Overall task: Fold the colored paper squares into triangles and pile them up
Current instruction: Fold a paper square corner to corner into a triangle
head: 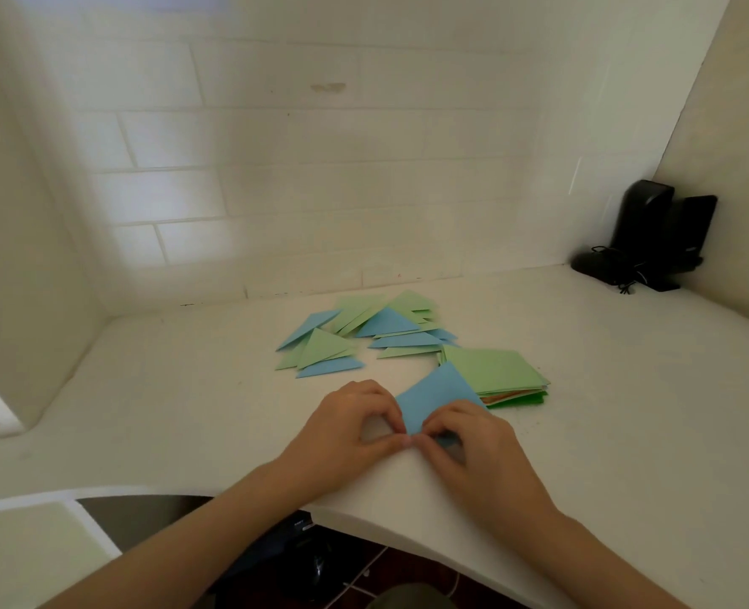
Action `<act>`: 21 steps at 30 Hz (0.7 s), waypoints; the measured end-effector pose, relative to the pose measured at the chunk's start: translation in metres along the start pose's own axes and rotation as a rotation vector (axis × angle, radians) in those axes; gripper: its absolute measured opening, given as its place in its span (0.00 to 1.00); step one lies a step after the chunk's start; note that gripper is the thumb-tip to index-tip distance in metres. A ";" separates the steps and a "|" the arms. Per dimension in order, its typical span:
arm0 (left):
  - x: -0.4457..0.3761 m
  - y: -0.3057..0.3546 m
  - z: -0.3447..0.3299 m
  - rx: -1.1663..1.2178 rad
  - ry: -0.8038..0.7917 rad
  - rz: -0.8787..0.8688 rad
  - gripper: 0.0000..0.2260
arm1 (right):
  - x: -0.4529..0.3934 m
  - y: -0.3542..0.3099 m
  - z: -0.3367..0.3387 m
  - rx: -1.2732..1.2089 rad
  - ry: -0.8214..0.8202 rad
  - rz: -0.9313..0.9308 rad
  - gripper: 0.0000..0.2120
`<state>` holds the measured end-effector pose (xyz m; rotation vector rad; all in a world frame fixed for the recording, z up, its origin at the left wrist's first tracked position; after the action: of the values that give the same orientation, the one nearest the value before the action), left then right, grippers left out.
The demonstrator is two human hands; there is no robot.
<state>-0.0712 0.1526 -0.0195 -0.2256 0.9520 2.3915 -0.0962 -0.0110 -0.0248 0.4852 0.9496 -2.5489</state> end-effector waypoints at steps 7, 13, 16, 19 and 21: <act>-0.007 0.004 0.003 0.056 -0.056 0.222 0.04 | -0.002 0.002 0.003 -0.080 0.002 -0.137 0.07; -0.007 0.003 0.000 0.059 -0.054 0.270 0.05 | -0.006 0.006 0.008 -0.108 -0.060 -0.212 0.08; -0.006 0.004 -0.001 0.068 -0.055 0.267 0.04 | -0.006 0.006 0.006 -0.091 -0.043 -0.192 0.06; -0.008 0.003 0.000 0.098 -0.066 0.293 0.07 | -0.005 0.004 0.005 -0.095 -0.049 -0.184 0.07; -0.010 0.002 0.000 0.115 -0.090 0.325 0.09 | -0.006 0.005 0.006 -0.083 -0.095 -0.190 0.07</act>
<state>-0.0638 0.1472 -0.0148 0.0869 1.1535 2.5994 -0.0897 -0.0174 -0.0208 0.2586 1.1095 -2.6593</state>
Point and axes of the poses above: each hand's wrist, its own x-axis away from the middle knuckle, its own z-axis out of the back of the hand, y = z × x, the point moved 4 cm from there along -x, towards the middle knuckle, and after that the axes turned 1 degree about -y, right-handed, at the moved point
